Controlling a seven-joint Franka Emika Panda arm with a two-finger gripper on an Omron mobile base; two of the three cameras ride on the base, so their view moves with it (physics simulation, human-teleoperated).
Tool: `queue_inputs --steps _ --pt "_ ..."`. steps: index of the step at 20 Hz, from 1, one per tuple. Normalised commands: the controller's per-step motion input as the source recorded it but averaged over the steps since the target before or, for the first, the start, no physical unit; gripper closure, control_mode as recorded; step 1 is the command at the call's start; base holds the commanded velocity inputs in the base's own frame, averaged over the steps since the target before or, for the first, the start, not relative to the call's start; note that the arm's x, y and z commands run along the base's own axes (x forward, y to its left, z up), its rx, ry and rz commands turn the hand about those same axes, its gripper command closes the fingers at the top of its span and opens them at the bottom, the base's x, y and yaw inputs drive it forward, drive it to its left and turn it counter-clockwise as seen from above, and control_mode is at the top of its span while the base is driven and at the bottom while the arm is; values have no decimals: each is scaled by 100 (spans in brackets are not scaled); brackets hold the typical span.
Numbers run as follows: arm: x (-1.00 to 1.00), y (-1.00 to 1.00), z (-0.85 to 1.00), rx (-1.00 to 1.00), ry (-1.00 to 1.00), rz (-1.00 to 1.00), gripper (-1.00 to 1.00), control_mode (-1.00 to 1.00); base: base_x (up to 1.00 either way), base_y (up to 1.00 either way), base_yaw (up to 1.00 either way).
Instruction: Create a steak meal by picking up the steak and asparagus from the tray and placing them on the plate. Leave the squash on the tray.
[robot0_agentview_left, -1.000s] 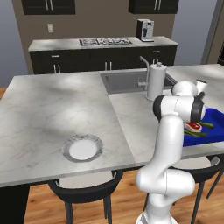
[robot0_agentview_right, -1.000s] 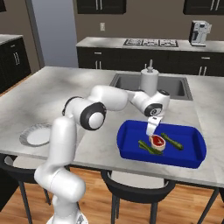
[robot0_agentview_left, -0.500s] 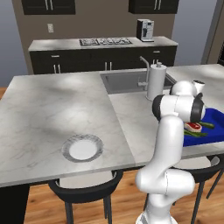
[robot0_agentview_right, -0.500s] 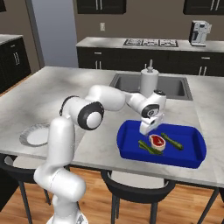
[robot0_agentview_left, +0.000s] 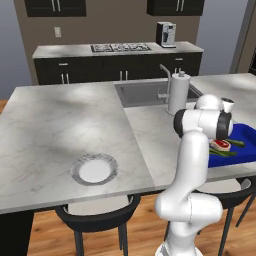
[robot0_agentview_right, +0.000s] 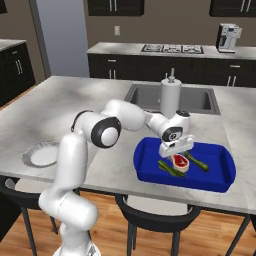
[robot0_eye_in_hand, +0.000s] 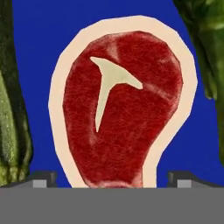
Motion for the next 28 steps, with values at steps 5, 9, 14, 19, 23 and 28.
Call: queue_inputs --steps 5,9,14,19,23,28 --pt "0 -31 -19 0 2 -24 -100 -100 0 0 0" --pt "0 -23 -26 0 4 -15 -100 -100 0 0 0" --pt "-2 0 -44 -1 5 -4 100 -100 0 0 0" --pt "-7 5 -6 0 -2 1 100 -100 0 0 0" --pt "-60 34 20 0 -4 22 100 -100 0 0 0" --pt "-61 60 60 -6 -5 31 100 -100 0 0 0"
